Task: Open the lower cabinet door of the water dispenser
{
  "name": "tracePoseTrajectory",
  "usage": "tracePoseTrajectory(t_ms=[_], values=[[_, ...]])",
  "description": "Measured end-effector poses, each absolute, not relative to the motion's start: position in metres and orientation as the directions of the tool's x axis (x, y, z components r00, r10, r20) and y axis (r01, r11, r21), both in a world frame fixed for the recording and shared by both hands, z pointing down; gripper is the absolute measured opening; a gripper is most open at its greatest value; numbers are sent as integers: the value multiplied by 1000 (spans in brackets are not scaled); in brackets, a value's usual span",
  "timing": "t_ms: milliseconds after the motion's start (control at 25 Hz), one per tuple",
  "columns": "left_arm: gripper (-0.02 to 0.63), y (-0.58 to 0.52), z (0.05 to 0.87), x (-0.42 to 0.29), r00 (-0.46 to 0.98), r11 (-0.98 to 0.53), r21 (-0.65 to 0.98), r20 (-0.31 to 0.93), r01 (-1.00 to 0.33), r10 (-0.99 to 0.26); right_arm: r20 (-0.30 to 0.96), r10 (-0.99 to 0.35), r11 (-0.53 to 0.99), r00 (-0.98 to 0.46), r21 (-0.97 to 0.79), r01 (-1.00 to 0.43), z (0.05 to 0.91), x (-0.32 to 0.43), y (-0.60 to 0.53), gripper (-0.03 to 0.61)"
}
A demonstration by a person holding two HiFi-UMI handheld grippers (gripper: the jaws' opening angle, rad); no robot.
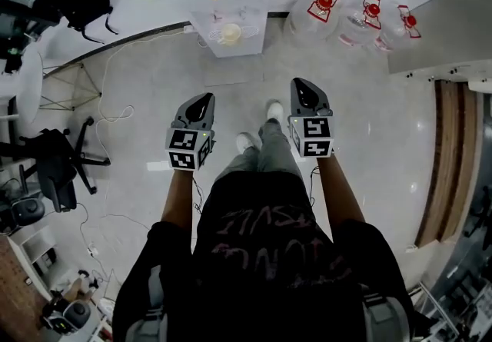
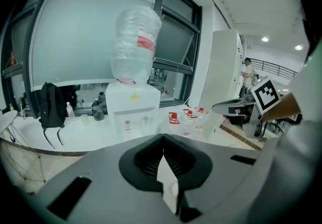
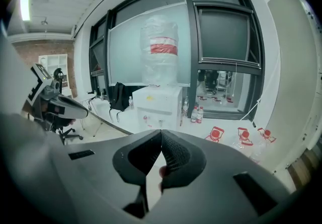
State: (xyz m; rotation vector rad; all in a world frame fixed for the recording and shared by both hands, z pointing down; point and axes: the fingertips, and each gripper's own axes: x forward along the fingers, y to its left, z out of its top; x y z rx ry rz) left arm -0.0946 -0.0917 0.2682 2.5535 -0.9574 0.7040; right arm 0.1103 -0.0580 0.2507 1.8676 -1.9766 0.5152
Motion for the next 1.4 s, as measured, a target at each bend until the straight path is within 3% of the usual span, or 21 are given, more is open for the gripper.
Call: tracePoseTrajectory(t_ms=[920,1400], values=[[11,-235,489,-50,628,-683,162,582,-712,-517,549,-835,16,-47,-61,-998,469,162,-197,14],[11,-277,628,-52,603,-640,143,534,-755,-593,537,-840,56,-78,-58,-997,620,166,-239,14]])
